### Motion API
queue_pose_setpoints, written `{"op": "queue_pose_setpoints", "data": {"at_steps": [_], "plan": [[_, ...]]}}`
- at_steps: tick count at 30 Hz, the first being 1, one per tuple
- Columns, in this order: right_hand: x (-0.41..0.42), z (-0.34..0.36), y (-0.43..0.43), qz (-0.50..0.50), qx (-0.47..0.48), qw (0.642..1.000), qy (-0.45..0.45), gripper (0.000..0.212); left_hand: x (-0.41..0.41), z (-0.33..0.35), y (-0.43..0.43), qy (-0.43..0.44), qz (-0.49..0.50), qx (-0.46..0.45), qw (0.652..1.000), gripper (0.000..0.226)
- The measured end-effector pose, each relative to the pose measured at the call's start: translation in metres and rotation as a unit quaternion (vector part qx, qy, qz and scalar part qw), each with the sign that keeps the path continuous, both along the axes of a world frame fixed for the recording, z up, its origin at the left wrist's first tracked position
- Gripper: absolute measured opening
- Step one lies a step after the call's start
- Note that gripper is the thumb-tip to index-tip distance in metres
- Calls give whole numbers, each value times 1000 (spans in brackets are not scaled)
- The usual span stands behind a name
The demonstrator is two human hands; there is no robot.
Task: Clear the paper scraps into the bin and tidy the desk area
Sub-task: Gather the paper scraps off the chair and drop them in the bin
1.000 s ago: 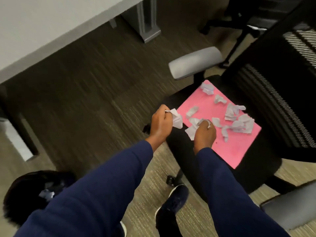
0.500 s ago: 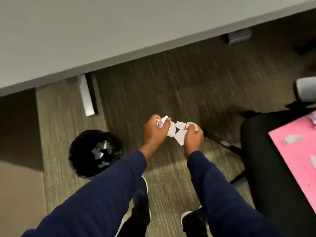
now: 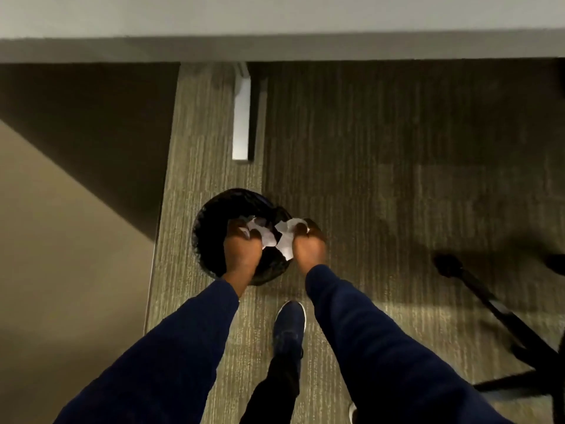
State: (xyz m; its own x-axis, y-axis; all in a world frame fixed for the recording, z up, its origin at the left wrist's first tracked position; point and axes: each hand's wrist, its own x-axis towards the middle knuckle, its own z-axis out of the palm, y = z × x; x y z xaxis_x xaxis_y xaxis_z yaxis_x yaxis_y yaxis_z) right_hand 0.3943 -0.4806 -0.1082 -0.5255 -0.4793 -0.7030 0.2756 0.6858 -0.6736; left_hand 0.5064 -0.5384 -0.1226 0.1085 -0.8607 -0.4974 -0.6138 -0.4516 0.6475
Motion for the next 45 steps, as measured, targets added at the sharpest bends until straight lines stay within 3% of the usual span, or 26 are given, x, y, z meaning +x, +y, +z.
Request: {"op": "queue_pose_setpoints", "data": {"at_steps": [2,8,11,15,17,19,21,24,28,31,34,45], "plan": [[14,-17,-10,47,16,999,8,31,18,-17,-5,-5,28,15,999,26],[47,-67,-32,147,38,988,7,53,52,-58,-15,27,103,50,993,36],[54,-90,-39,180,55,980,-58,64,64,-73,-18,53,112,76,989,53],[55,-86,-39,185,66,975,-100,60,68,-77,-17,77,113,131,982,93],[52,-81,-35,172,53,978,-103,50,64,-71,-12,77,97,138,983,82],[46,-72,-29,164,36,982,-91,35,54,-59,-6,58,66,136,987,47],[36,-63,-20,169,17,984,-55,25,40,-50,-1,27,17,121,992,26],[15,-45,1,165,9,986,-15,35,17,-36,7,16,-58,102,993,26],[-25,-12,43,134,1,990,53,28,-34,-3,29,30,-89,75,993,18],[-66,14,86,103,-14,989,101,33,-85,25,55,20,-150,53,987,22],[-106,40,132,54,-28,989,135,24,-136,58,86,22,-216,35,975,22],[-247,122,310,-105,-7,966,236,23,-303,131,250,84,-455,-4,886,17]]}}
